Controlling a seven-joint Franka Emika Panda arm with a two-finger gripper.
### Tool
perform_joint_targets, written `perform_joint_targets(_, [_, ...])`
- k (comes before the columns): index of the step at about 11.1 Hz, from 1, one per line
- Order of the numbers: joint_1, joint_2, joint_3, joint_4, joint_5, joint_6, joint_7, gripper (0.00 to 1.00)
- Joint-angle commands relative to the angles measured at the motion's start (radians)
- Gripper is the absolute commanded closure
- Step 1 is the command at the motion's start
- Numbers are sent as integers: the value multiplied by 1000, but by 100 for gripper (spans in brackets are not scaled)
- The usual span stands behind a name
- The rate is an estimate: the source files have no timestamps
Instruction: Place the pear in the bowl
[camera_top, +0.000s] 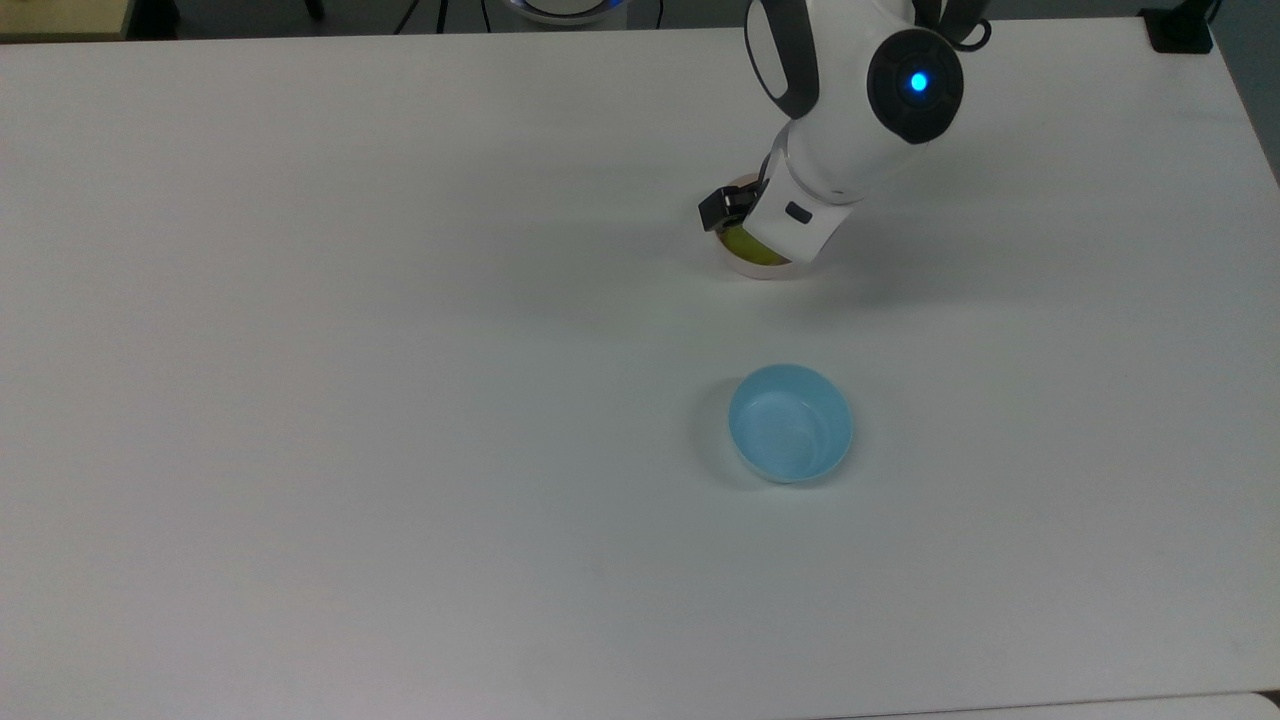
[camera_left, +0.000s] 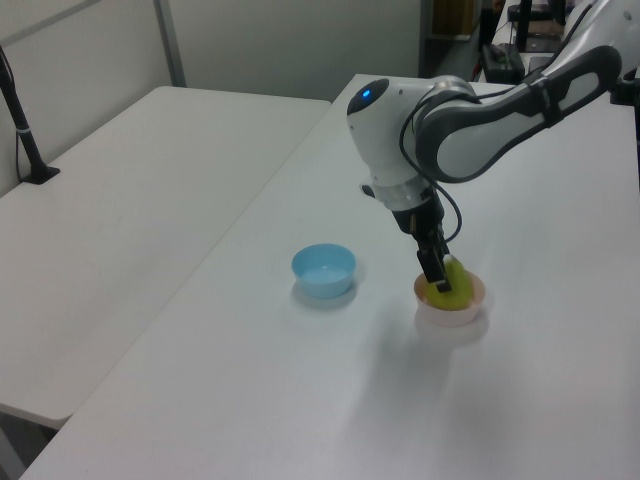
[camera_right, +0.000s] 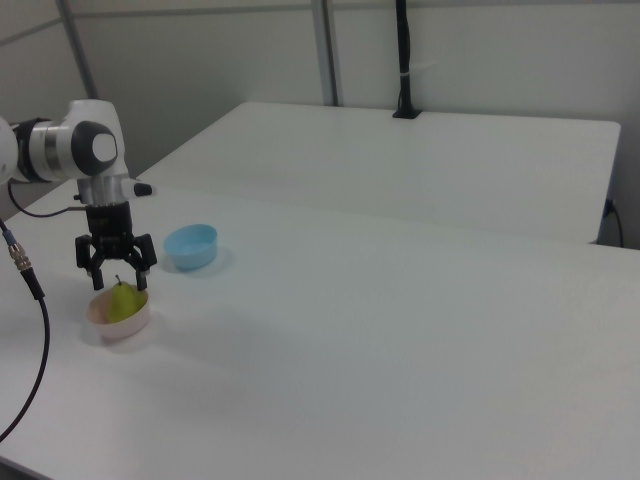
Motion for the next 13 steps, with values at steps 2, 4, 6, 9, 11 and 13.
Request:
perform_joint_targets(2, [-51,-175,-20,-22,-11,1,33,0])
perform_joint_targets(4, [-129,-240,-20,-17,-11,-26,20,0])
perform_joint_targets(6, [-215,-304,-20,-15,-11,-48,-20,0])
perform_joint_targets(9, [-326,-346,-23,-15,-18,-86,-60,0])
perform_joint_targets(11, [-375,-344,-29,-8,-44,-88,-56,0])
perform_joint_targets(13, [-394,-347,-33,8,-44,-89,-54,0])
